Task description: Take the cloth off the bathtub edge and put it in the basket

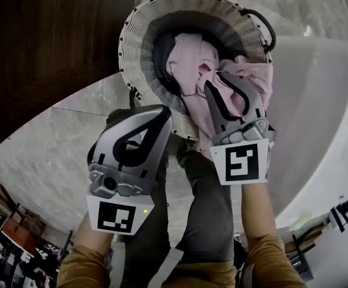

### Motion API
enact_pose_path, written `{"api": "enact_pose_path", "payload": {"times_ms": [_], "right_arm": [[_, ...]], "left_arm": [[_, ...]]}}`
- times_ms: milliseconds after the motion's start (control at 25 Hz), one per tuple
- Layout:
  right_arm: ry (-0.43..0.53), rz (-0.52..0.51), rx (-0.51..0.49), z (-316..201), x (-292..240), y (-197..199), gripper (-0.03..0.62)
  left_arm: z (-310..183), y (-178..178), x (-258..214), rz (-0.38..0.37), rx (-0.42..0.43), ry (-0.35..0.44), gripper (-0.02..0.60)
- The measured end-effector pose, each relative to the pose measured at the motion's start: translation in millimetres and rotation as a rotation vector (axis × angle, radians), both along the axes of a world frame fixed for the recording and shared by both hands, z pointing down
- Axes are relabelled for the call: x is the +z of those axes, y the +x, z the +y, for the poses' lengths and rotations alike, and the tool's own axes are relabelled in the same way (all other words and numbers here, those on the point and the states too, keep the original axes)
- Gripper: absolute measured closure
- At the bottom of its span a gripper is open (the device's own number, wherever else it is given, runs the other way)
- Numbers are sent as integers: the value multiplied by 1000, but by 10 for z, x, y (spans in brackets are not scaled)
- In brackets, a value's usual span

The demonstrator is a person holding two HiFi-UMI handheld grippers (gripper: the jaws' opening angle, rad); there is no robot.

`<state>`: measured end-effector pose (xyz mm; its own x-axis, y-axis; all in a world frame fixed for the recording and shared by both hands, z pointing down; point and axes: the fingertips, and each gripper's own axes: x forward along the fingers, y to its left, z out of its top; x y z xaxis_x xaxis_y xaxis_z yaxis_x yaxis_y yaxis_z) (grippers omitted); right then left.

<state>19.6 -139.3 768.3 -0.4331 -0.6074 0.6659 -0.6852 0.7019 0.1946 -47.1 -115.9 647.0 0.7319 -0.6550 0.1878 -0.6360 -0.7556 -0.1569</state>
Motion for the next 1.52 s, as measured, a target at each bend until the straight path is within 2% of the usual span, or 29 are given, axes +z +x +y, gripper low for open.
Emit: {"api": "enact_pose_path", "payload": {"times_ms": [360,520,720,1200,1520], "right_arm": [[14,24,-3,229,-971,16,588],[28,26,-23,418,-1462,-25,588],[49,15,0,661,-2171,-2,588],[132,-27,12,1193,-3780,-169,588],[203,-42,2,1527,-4595,-208,588]], "left_arm": [[162,37,-1006,24,-3,29,575],[354,31,-1457,25,-1,31,575],[580,-58,-2064,23,-18,37,575],[1077,-216,-3450,1,-20,134,575],[1454,-152,-4080,6,13,192,575]]}}
